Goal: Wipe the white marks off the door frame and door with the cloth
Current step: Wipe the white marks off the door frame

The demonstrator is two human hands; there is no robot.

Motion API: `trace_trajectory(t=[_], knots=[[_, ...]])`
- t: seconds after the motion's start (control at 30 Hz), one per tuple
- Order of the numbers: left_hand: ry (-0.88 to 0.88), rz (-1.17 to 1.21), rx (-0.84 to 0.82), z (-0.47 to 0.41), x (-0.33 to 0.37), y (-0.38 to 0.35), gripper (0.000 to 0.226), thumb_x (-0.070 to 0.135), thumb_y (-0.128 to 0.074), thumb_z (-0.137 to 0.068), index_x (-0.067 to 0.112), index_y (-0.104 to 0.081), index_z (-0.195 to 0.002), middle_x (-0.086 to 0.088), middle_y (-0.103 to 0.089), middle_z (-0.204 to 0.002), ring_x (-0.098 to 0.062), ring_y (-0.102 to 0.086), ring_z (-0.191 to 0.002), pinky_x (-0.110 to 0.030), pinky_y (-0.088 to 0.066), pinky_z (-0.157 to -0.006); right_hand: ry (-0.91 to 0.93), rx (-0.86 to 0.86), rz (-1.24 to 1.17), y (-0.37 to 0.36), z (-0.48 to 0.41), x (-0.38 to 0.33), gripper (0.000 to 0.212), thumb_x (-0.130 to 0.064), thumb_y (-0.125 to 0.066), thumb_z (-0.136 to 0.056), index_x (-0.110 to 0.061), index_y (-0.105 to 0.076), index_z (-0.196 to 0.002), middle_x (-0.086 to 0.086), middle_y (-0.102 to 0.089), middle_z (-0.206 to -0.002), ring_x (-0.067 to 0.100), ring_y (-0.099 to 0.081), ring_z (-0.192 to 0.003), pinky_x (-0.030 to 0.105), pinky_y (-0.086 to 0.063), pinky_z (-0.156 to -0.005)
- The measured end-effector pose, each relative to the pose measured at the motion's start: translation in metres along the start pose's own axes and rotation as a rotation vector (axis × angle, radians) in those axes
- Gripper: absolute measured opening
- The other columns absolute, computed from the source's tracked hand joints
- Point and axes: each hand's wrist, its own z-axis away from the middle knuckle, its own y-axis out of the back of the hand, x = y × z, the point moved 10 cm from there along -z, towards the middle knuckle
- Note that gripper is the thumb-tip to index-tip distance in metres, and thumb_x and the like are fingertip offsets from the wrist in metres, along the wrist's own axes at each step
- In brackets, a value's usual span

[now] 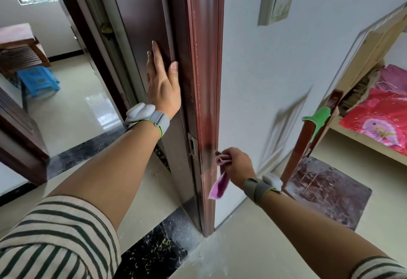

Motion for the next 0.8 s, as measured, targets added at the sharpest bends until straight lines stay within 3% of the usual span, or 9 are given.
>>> trace_trajectory(t=[0.13, 0.27, 0.33, 0.47, 0.57, 0.67, 0.73, 0.8], knots=[[-0.002, -0.001, 0.003, 0.001, 0.001, -0.001, 0.058, 0.035, -0.033, -0.108, 0.015, -0.012, -0.159, -0.012, -0.018, -0.163, -0.024, -0.021, -0.149, -0.015, -0.017, -0.099, -0.105, 0.042, -0.021, 0.024, -0.005, 0.017, 0.017, -0.008, -0.054, -0.086, -0.017, -0.059, -0.099, 0.009, -0.064, -0.085, 0.031, -0.059, -0.079, 0.030, -0.043, -0.065], [-0.006, -0.005, 0.009, 0.001, 0.001, -0.001, 0.058, 0.034, -0.033, -0.108, 0.014, -0.012, -0.158, -0.013, -0.019, -0.162, -0.024, -0.022, -0.149, -0.012, -0.016, -0.097, -0.109, 0.069, -0.132, 0.031, -0.014, 0.005, 0.028, -0.002, -0.057, -0.073, -0.023, -0.056, -0.092, 0.005, -0.064, -0.079, 0.031, -0.063, -0.074, 0.036, -0.052, -0.056], [-0.003, -0.003, 0.012, 0.000, 0.000, -0.002, 0.058, 0.034, -0.033, -0.108, 0.014, -0.012, -0.158, -0.013, -0.020, -0.162, -0.025, -0.022, -0.149, -0.013, -0.016, -0.099, -0.043, 0.116, -0.264, 0.029, -0.018, -0.014, 0.029, -0.005, -0.053, -0.066, -0.026, -0.059, -0.085, 0.001, -0.064, -0.080, 0.027, -0.064, -0.076, 0.041, -0.056, -0.062], [-0.009, -0.009, 0.021, -0.001, -0.001, -0.002, 0.058, 0.034, -0.033, -0.108, 0.013, -0.013, -0.158, -0.013, -0.021, -0.162, -0.026, -0.022, -0.149, -0.016, -0.017, -0.101, 0.044, 0.142, -0.286, 0.013, -0.017, -0.034, 0.029, -0.004, -0.048, -0.074, -0.024, -0.064, -0.088, -0.002, -0.062, -0.091, 0.022, -0.061, -0.083, 0.037, -0.052, -0.074], [-0.013, 0.001, 0.022, -0.001, -0.003, -0.003, 0.059, 0.036, -0.033, -0.107, 0.014, -0.013, -0.159, -0.014, -0.021, -0.162, -0.027, -0.022, -0.149, -0.019, -0.018, -0.104, -0.001, -0.059, -0.021, -0.010, -0.023, -0.015, 0.030, -0.005, -0.053, -0.074, -0.022, -0.070, -0.091, 0.003, -0.066, -0.096, 0.026, -0.062, -0.090, 0.035, -0.050, -0.078], [-0.024, 0.018, 0.014, -0.001, -0.004, -0.004, 0.060, 0.037, -0.033, -0.107, 0.014, -0.013, -0.159, -0.015, -0.021, -0.161, -0.027, -0.021, -0.149, -0.019, -0.017, -0.107, 0.039, -0.153, 0.034, -0.016, -0.013, -0.012, 0.020, -0.029, -0.063, -0.080, -0.022, -0.068, -0.098, 0.001, -0.060, -0.095, 0.021, -0.059, -0.089, 0.026, -0.044, -0.073], [-0.024, 0.019, 0.021, -0.001, -0.005, -0.003, 0.060, 0.038, -0.033, -0.107, 0.014, -0.013, -0.159, -0.015, -0.021, -0.161, -0.028, -0.022, -0.149, -0.020, -0.017, -0.107, 0.112, -0.056, -0.059, 0.000, -0.005, -0.024, 0.027, -0.041, -0.065, -0.082, -0.022, -0.067, -0.100, -0.003, -0.055, -0.096, 0.013, -0.056, -0.084, 0.019, -0.041, -0.072], [-0.018, 0.015, 0.021, -0.001, -0.005, -0.004, 0.060, 0.038, -0.033, -0.107, 0.015, -0.013, -0.159, -0.014, -0.021, -0.162, -0.028, -0.022, -0.149, -0.021, -0.018, -0.106, 0.226, 0.145, -0.145, 0.025, 0.002, -0.045, 0.015, -0.034, -0.066, -0.086, -0.021, -0.067, -0.095, -0.007, -0.054, -0.093, 0.010, -0.056, -0.080, 0.017, -0.045, -0.072]])
